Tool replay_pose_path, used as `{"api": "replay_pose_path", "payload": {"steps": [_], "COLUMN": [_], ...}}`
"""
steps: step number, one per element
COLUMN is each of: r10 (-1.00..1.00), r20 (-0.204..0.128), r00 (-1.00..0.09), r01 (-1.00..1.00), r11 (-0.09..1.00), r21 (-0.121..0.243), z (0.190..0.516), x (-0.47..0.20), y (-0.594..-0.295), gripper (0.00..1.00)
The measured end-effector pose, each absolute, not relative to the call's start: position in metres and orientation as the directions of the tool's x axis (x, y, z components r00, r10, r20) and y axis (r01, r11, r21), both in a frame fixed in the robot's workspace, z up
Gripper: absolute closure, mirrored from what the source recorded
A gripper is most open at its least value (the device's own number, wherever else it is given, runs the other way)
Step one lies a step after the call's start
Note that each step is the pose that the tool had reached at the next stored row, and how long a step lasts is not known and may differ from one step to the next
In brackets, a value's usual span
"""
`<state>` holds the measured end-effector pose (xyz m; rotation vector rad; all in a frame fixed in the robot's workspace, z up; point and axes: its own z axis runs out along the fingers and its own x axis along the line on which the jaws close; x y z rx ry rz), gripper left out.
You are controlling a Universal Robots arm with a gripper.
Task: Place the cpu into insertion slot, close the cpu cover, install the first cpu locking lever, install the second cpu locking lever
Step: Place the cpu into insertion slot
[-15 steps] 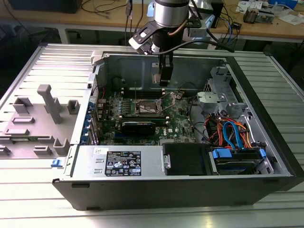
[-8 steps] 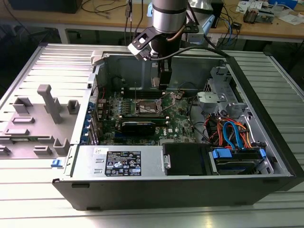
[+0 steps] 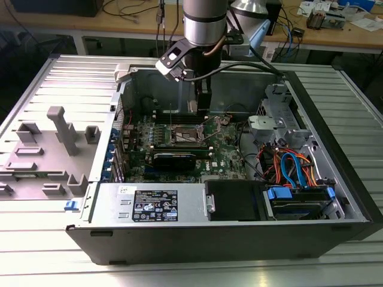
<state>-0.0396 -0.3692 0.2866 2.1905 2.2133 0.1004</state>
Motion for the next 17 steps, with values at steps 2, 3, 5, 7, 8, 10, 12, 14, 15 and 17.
{"api": "replay_pose_path", "payload": {"steps": [2,3,5,7,8,10,12,14,15,17], "r10": [1.000,1.000,1.000,1.000,1.000,1.000,1.000,1.000,1.000,1.000], "r20": [0.028,0.028,0.028,0.028,0.028,0.028,0.028,0.028,0.028,0.028], "r00": [-0.012,-0.012,-0.012,-0.012,-0.012,-0.012,-0.012,-0.012,-0.012,-0.012], "r01": [0.998,0.998,0.998,0.998,0.998,0.998,0.998,0.998,0.998,0.998], "r11": [0.010,0.010,0.010,0.010,0.010,0.010,0.010,0.010,0.010,0.010], "r21": [0.068,0.069,0.069,0.069,0.069,0.069,0.069,0.069,0.069,0.069], "z": [0.2862,0.2860,0.2860,0.2860,0.2860,0.2860,0.2860,0.2860,0.2860,0.2859], "x": [-0.0445,-0.0482,-0.0503,-0.0506,-0.0507,-0.0507,-0.0507,-0.0507,-0.0508,-0.0507], "y": [-0.3693,-0.3693,-0.3693,-0.3693,-0.3693,-0.3693,-0.3693,-0.3693,-0.3693,-0.3693], "gripper": [0.46,0.46,0.46,0.46,0.46,0.46,0.46,0.46,0.46,0.46]}}
